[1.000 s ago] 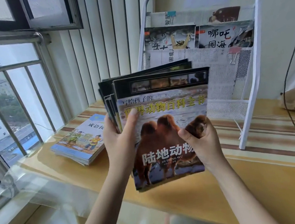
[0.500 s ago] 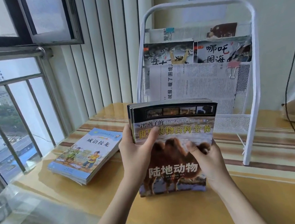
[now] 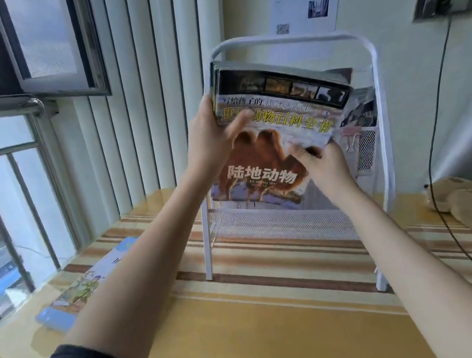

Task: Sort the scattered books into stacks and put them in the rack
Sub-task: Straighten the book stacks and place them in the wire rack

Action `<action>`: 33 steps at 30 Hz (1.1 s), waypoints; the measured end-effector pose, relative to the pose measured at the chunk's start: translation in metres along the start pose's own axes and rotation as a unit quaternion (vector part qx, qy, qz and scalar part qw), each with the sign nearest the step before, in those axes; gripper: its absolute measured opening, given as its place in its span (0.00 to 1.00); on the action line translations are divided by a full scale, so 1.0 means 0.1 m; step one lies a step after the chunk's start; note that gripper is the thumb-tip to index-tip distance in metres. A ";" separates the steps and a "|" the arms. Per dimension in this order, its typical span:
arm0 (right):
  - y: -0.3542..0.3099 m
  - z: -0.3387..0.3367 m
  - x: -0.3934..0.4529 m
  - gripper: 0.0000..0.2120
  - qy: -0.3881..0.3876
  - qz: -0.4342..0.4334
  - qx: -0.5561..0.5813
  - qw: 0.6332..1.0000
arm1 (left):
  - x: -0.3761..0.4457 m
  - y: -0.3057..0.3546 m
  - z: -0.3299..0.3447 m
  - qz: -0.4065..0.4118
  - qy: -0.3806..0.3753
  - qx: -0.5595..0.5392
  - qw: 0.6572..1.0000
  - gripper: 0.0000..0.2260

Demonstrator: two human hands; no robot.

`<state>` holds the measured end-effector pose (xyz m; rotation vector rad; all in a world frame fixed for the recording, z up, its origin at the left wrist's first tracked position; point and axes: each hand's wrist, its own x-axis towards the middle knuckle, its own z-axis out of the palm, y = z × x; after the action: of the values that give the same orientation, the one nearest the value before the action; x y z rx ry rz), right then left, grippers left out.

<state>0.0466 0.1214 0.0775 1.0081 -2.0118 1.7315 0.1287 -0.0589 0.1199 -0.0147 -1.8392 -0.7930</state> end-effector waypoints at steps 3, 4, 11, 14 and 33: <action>0.30 0.12 -0.09 0.24 -0.019 0.059 -0.060 0.996 | -0.14 -0.32 0.07 0.001 0.011 0.166 0.986 0.26; 0.35 0.12 -0.10 0.27 -0.019 0.059 -0.079 0.995 | -0.14 -0.35 0.10 0.020 0.029 0.193 0.981 0.28; 0.44 0.14 0.05 0.21 -0.017 0.076 -0.123 0.989 | 0.00 -0.64 0.17 -0.055 -0.036 0.192 0.979 0.29; 0.40 0.19 0.10 0.16 -0.053 0.095 -0.121 0.987 | -0.13 -0.81 0.08 -0.035 -0.001 0.163 0.986 0.37; 0.37 0.24 -0.15 0.19 -0.114 0.103 -0.331 0.931 | -0.35 -0.93 0.15 -0.138 -0.121 0.024 0.983 0.26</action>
<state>0.0370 0.1039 0.0349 0.8018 -2.6544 0.8937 0.0970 -0.1108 0.0402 0.1858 -2.1201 -0.9726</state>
